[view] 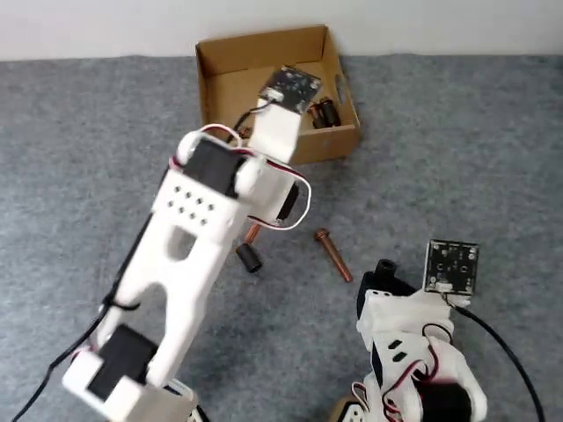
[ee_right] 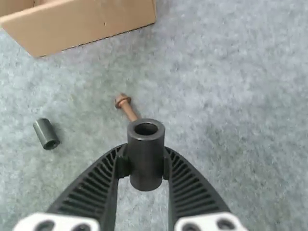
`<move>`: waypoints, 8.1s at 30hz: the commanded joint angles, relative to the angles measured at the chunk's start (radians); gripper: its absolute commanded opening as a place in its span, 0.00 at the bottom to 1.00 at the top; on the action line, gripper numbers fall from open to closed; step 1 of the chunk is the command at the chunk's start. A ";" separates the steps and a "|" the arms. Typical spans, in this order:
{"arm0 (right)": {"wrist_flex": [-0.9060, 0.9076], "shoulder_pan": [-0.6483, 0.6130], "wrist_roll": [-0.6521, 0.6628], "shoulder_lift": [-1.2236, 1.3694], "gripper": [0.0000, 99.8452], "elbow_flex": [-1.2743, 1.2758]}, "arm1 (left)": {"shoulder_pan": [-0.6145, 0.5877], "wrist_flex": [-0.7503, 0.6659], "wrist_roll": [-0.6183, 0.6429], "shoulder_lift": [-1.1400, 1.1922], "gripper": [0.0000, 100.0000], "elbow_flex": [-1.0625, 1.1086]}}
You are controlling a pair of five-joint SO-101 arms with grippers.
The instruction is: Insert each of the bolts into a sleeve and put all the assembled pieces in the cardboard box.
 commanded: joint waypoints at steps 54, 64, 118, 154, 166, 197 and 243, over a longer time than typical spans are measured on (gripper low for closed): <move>-0.410 -0.634 0.477 -0.005 0.01 0.121 | 0.035 -0.931 0.310 -1.766 0.00 1.509; -0.529 -0.633 0.474 -0.005 0.01 0.160 | 0.141 -0.916 0.404 -1.763 0.00 1.546; -0.527 -0.630 0.479 -0.007 0.01 0.158 | 0.109 -0.868 0.404 -1.766 0.00 1.630; -0.535 -0.630 0.577 -0.012 0.01 0.141 | 0.203 -0.732 0.269 -1.763 0.17 1.718; -0.535 -0.630 0.577 -0.010 0.01 0.146 | 0.163 -0.712 0.269 -1.763 0.17 1.669; -0.527 -0.627 0.577 -0.008 0.01 0.147 | 0.048 -0.595 0.173 -1.763 0.17 1.438; -0.567 -0.156 0.221 1.704 0.01 -1.264 | -0.519 -0.743 -0.008 -1.763 0.00 1.983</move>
